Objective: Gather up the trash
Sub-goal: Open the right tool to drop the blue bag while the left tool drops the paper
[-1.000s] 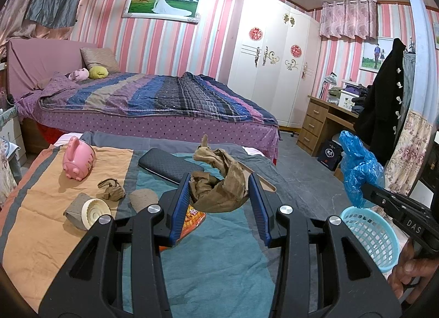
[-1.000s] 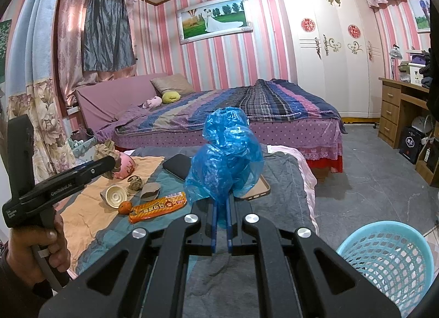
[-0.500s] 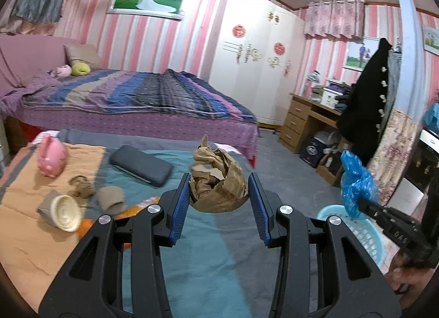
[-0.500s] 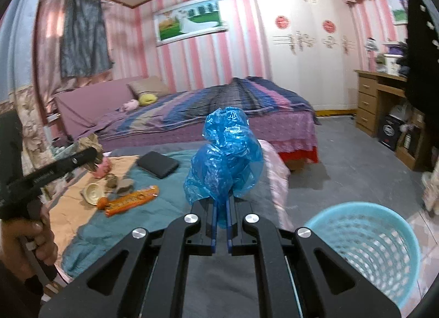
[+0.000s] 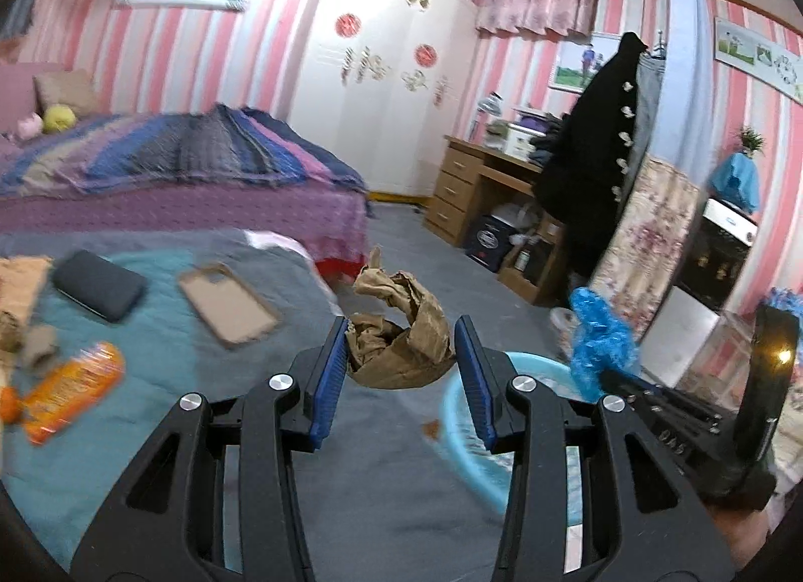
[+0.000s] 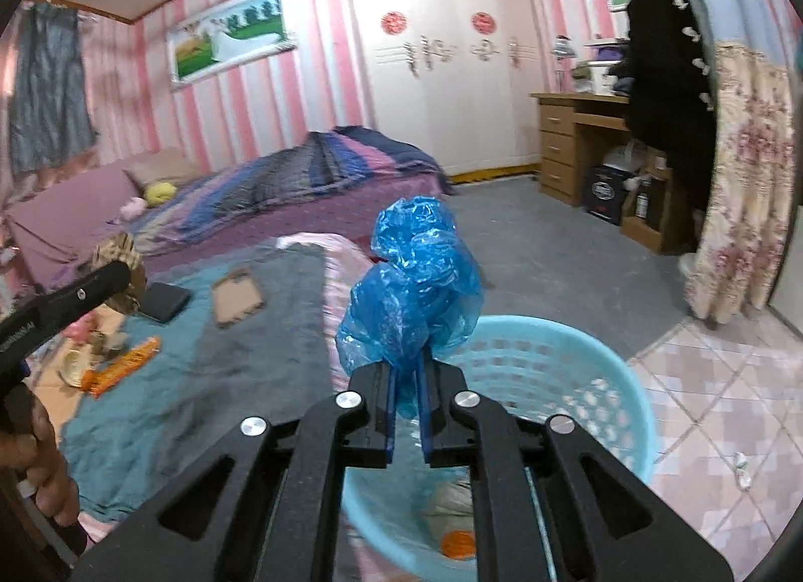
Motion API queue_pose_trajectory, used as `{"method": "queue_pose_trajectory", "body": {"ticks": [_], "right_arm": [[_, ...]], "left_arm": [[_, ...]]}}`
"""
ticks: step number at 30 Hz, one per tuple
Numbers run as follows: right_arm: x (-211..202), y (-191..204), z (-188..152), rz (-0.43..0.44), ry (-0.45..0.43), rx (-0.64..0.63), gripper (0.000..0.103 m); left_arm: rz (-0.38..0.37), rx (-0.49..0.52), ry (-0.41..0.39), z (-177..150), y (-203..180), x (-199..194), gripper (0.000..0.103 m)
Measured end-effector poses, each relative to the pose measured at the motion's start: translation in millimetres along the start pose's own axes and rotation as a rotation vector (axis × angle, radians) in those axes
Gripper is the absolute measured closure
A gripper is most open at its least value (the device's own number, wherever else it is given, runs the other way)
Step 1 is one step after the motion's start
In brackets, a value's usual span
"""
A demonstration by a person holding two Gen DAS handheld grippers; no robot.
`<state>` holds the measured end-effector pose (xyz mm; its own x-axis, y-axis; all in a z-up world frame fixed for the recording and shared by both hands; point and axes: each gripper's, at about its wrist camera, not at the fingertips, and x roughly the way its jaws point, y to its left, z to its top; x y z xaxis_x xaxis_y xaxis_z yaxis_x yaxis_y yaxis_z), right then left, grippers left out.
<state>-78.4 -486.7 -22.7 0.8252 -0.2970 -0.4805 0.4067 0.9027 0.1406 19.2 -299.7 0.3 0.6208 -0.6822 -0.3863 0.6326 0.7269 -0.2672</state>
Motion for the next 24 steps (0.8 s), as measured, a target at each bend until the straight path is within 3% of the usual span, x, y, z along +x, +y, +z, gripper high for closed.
{"method": "queue_pose_trajectory", "body": {"ticks": [2, 3, 4, 9, 11, 13, 15, 19, 24], "right_arm": [[-1, -16, 3, -0.03, -0.013, 0.034, 0.065], [0, -23, 3, -0.037, -0.022, 0.053, 0.042], [-2, -31, 3, -0.043, -0.03, 0.077, 0.038], [-7, -51, 6, -0.086, -0.068, 0.129, 0.038], [-7, -59, 6, -0.103, -0.082, 0.149, 0.038], [-7, -64, 7, -0.108, -0.087, 0.168, 0.038], [-6, -69, 8, -0.103, -0.084, 0.176, 0.038], [-5, -66, 10, -0.058, -0.074, 0.153, 0.038], [-3, -45, 11, 0.01, -0.072, 0.119, 0.038]], "left_arm": [[-0.038, -0.012, 0.042, -6, -11, 18, 0.059], [-0.046, -0.012, 0.056, -9, -14, 25, 0.059], [-0.052, -0.013, 0.067, -11, -19, 32, 0.059], [-0.105, 0.034, 0.124, -23, -50, 58, 0.054], [-0.133, 0.049, 0.139, -26, -58, 62, 0.037], [-0.136, 0.048, 0.133, -28, -59, 61, 0.028], [-0.137, 0.04, 0.13, -27, -56, 59, 0.027], [-0.093, 0.025, 0.104, -18, -37, 46, 0.027], [0.057, 0.025, 0.068, -8, 10, 14, 0.026]]}}
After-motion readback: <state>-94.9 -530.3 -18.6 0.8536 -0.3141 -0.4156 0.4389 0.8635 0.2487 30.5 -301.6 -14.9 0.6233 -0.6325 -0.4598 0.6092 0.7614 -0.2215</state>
